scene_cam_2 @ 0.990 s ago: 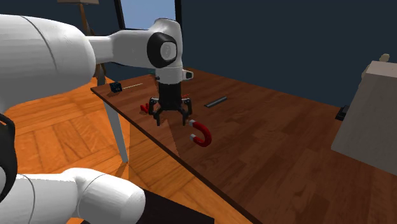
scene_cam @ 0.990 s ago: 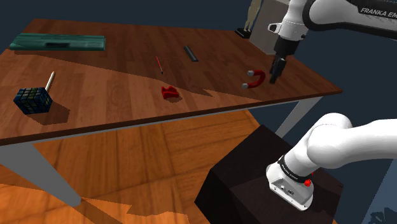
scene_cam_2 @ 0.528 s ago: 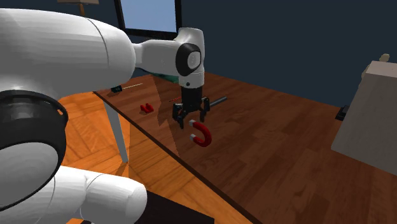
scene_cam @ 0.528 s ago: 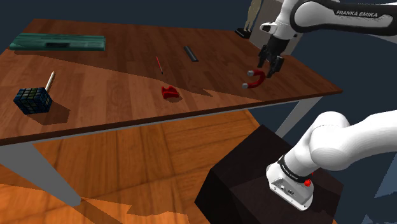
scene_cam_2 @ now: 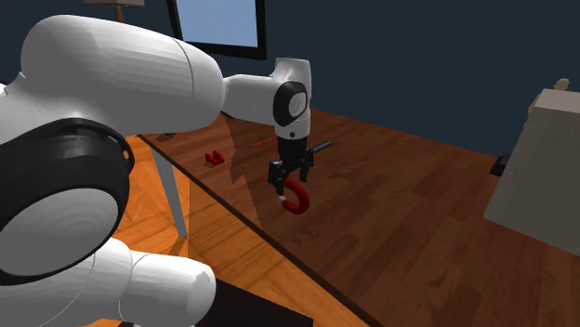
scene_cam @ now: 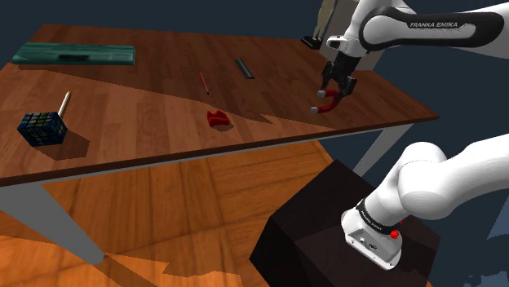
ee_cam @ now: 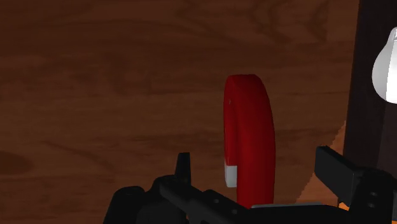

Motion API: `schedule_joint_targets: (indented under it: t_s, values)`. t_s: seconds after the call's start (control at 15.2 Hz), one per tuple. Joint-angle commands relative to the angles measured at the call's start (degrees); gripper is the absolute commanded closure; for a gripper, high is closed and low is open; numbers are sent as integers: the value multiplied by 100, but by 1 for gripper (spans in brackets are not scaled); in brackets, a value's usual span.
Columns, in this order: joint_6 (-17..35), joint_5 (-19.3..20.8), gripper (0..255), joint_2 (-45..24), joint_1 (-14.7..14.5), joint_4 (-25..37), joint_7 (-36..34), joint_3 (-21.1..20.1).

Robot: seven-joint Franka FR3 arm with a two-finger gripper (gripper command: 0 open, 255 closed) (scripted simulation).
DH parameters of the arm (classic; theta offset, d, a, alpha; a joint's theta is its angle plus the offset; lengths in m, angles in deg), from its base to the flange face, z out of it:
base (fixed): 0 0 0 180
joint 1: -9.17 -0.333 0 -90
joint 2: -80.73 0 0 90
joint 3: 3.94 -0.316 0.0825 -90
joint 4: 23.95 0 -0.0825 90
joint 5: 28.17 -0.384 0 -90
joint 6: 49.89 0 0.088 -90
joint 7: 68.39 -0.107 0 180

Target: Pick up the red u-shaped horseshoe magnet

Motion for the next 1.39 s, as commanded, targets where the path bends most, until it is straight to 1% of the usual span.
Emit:
schedule_joint_targets:
  t_s: [0.0, 0.13, 0.2, 0.79, 1.32]
  values:
    - [164, 15, 0, -35, -1, -125, 3, 35]
    - [210, 21, 0, -44, 1, -163, 3, 46]
    - [211, 20, 255, -40, -1, -168, -4, 40]
    - [210, 21, 255, -44, 1, -162, 3, 46]
    - [-418, -59, 255, 33, -29, 388, 15, -86]
